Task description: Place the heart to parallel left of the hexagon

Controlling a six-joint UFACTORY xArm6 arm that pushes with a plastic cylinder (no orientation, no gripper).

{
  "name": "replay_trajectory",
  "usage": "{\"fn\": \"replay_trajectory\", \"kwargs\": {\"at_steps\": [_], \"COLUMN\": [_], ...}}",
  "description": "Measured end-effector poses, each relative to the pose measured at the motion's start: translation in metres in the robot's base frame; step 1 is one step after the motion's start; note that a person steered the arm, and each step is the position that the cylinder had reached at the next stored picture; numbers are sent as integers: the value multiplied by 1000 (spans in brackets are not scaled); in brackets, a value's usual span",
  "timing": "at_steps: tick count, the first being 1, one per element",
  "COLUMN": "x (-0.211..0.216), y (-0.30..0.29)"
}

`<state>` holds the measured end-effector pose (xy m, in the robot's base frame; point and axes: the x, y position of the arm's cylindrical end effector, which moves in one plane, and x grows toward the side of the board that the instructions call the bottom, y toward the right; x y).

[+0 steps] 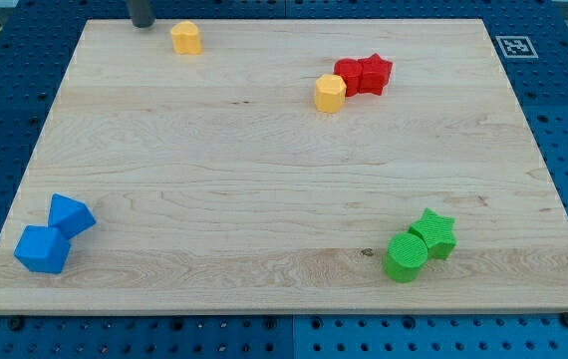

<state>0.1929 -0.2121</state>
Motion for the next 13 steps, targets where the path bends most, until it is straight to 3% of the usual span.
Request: {"fn": "replay_trajectory", "kwargs": {"at_steps": [4,13], "x": [-1,54], "y": [49,97]}}
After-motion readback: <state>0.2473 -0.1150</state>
